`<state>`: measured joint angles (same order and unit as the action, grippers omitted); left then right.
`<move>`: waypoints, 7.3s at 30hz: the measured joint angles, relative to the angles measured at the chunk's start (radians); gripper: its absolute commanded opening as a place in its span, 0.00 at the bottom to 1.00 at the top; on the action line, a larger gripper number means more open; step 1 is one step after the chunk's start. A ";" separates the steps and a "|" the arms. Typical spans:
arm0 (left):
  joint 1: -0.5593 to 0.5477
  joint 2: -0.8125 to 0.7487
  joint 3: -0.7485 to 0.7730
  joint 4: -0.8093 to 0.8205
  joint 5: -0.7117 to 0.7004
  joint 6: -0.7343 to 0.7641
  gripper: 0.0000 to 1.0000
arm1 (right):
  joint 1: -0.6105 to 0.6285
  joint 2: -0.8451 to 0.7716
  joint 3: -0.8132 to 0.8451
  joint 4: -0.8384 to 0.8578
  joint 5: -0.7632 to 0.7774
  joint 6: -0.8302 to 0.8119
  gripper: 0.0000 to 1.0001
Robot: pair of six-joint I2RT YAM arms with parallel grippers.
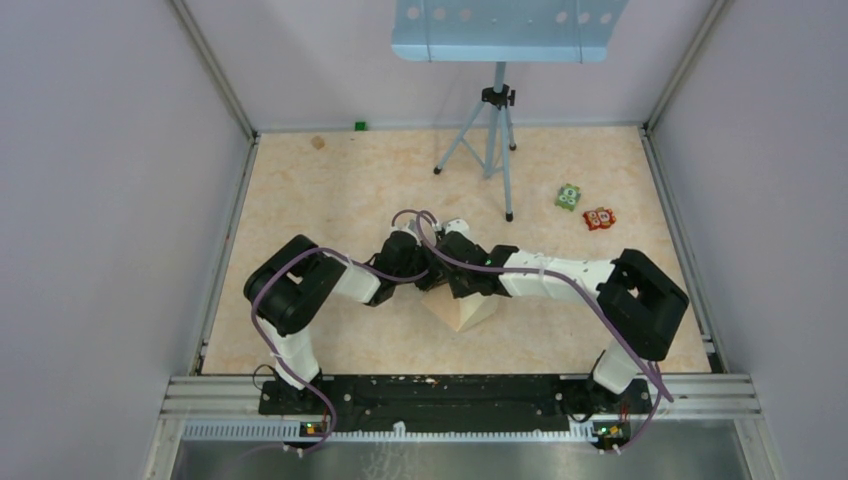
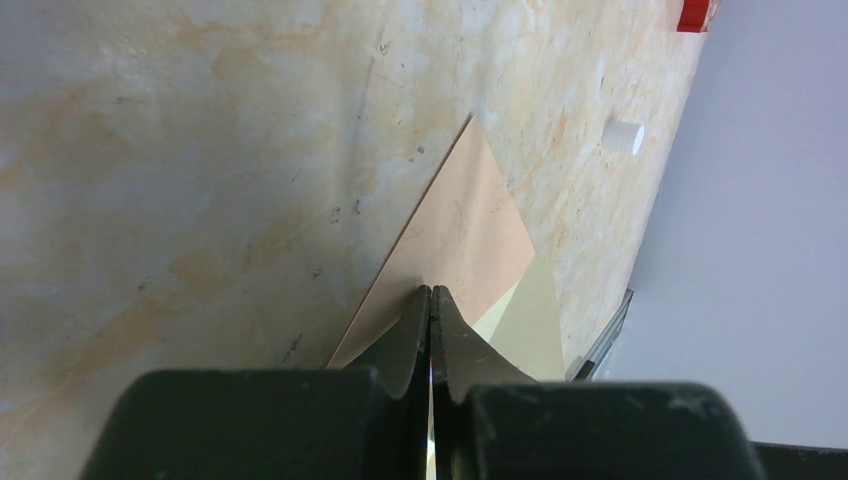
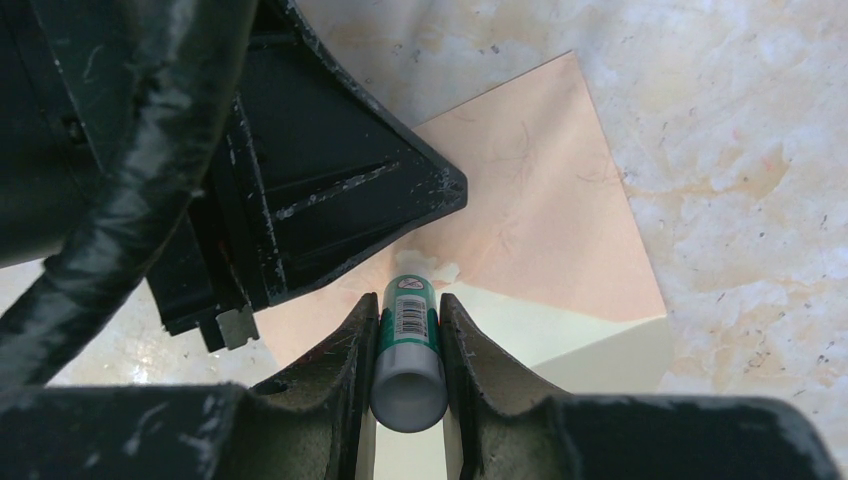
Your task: Place the letter into the envelope and seal it
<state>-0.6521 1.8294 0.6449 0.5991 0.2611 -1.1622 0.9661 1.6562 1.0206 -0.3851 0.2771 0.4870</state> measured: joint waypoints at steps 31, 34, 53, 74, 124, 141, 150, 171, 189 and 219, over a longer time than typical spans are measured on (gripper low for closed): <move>0.013 0.013 0.000 0.021 0.026 0.008 0.00 | -0.025 -0.004 -0.003 -0.010 0.019 0.060 0.00; 0.014 0.015 0.000 0.025 0.026 0.008 0.00 | -0.038 -0.004 -0.003 -0.009 0.020 0.060 0.00; 0.017 0.021 0.005 0.030 0.023 0.008 0.00 | -0.097 -0.002 -0.003 -0.004 0.066 0.056 0.00; 0.020 0.026 0.006 0.036 0.031 0.008 0.00 | -0.129 0.029 0.029 0.000 0.079 0.037 0.00; 0.003 0.005 0.043 -0.108 -0.044 -0.173 0.00 | -0.118 0.068 0.072 -0.001 0.080 -0.023 0.00; 0.001 -0.001 0.045 -0.125 -0.073 -0.210 0.00 | -0.080 0.023 0.027 -0.016 0.046 0.008 0.00; 0.001 -0.001 0.045 -0.126 -0.074 -0.218 0.00 | -0.069 0.018 0.026 -0.038 0.046 0.015 0.00; 0.000 -0.001 0.045 -0.128 -0.076 -0.220 0.00 | -0.050 -0.047 -0.036 -0.080 0.061 0.067 0.00; 0.000 -0.001 0.045 -0.129 -0.076 -0.221 0.00 | -0.045 -0.114 -0.105 -0.110 0.108 0.109 0.00; 0.000 -0.001 0.048 -0.132 -0.076 -0.221 0.00 | -0.045 -0.037 -0.038 -0.046 0.108 0.071 0.00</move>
<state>-0.6518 1.8282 0.6926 0.4667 0.1852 -1.3830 0.9207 1.6196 0.9825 -0.4309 0.3855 0.5575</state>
